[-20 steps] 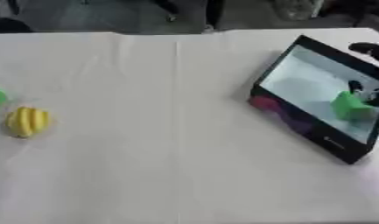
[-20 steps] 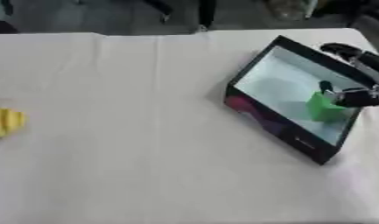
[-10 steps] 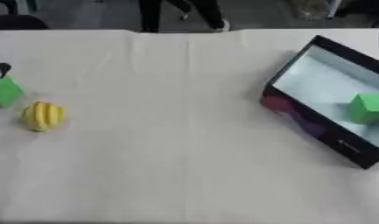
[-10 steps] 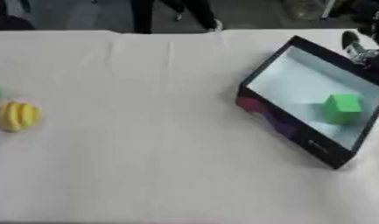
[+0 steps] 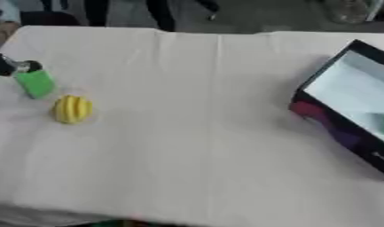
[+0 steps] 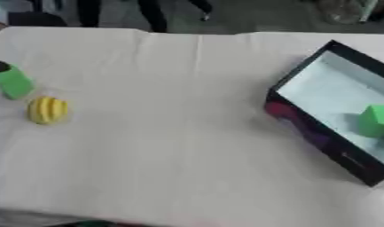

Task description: Pick up the objects with one hand, pass them to the other hand, and then place them into the box on the other side of the table.

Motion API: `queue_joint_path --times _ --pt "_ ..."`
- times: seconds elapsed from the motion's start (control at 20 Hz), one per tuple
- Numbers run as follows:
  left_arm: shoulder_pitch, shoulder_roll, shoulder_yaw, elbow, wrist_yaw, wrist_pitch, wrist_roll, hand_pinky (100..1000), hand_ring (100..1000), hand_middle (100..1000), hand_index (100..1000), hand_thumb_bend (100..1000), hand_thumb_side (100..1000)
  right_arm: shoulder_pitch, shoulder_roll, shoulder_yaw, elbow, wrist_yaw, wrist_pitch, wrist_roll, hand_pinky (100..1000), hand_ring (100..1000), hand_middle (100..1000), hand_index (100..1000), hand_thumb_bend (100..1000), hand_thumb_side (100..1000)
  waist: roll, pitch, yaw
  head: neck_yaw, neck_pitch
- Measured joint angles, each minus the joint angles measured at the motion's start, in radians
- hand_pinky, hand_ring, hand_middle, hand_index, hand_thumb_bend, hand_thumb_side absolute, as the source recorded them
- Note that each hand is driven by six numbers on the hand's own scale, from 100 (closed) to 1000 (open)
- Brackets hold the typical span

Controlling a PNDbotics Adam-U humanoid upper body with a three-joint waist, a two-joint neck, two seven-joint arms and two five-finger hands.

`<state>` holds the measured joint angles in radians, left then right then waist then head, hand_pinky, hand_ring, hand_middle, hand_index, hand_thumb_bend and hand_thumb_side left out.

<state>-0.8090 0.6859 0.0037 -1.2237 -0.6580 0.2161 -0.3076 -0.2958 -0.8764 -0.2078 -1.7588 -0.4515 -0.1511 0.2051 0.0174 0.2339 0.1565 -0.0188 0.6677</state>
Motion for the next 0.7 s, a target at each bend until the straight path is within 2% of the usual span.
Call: queue_joint_path --times 0.25,0.55,0.7 --pt "-0.094 0.022 -0.002 0.185 -0.017 -0.026 -0.099 839 813 777 876 869 190 -0.004 0.0 0.0 -0.02 -0.01 0.011 -0.007 1000 1000 1000 1000 100 523 0.0 0.0 -0.012 0.02 -0.002" --pt "-0.191 0.022 -0.007 0.382 -0.063 0.003 -0.158 865 836 791 875 911 217 -0.014 -0.001 -0.014 -0.029 -0.032 0.025 -0.025 1000 1000 1000 1000 100 530 0.007 0.001 -0.039 0.049 -0.008" --pt "-0.215 0.022 -0.005 0.44 -0.096 0.009 -0.172 865 836 791 875 911 217 -0.016 -0.001 -0.02 -0.029 -0.043 0.031 -0.032 1000 1000 1000 1000 100 530 0.009 0.001 -0.043 0.066 -0.012"
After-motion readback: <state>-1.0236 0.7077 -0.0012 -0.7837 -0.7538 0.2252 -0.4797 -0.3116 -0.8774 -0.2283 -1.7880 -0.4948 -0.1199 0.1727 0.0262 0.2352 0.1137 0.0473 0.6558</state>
